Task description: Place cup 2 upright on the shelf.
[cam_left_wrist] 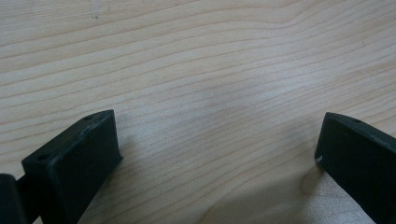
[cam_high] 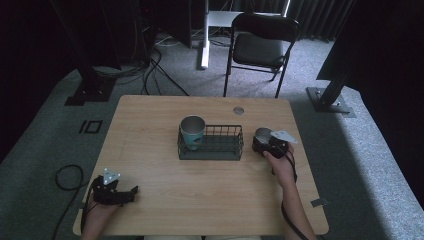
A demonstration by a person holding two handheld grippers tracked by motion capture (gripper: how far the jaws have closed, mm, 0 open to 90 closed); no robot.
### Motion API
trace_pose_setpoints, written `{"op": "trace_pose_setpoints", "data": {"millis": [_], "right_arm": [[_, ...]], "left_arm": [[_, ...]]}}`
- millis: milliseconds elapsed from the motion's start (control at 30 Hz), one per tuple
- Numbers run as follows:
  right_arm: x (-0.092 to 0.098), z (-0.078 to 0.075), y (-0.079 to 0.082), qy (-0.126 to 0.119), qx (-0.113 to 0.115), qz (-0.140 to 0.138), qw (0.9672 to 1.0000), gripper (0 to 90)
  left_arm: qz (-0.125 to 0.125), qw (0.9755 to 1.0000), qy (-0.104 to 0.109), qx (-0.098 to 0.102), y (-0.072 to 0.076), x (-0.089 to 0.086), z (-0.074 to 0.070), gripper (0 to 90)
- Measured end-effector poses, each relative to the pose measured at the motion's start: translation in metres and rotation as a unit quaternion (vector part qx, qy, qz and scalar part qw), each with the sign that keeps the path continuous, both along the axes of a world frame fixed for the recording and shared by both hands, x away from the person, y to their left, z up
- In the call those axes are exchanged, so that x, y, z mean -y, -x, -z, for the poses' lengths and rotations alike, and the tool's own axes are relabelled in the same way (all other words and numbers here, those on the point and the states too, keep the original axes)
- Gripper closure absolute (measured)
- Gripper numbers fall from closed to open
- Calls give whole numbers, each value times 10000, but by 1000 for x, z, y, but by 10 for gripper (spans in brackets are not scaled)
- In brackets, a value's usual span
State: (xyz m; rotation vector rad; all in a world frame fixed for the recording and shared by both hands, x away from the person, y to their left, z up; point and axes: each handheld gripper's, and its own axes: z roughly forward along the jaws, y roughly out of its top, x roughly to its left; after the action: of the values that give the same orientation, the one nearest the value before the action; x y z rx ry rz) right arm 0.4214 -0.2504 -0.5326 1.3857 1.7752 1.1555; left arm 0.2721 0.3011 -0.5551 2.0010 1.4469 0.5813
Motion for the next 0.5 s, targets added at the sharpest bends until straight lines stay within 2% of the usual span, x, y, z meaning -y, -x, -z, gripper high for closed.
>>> {"op": "trace_pose_setpoints", "data": {"millis": [167,267,500], "right_arm": [[4,-4,1,18,5,73,10000,182],[5,-6,1,104,10,17,9999,182],[5,-15,2,107,44,-74,9999,182]], "left_arm": [[-3,10000,4,3,0,0,0,4],[-3,10000,4,3,0,0,0,4],[-4,10000,5,3,0,0,0,4]]}}
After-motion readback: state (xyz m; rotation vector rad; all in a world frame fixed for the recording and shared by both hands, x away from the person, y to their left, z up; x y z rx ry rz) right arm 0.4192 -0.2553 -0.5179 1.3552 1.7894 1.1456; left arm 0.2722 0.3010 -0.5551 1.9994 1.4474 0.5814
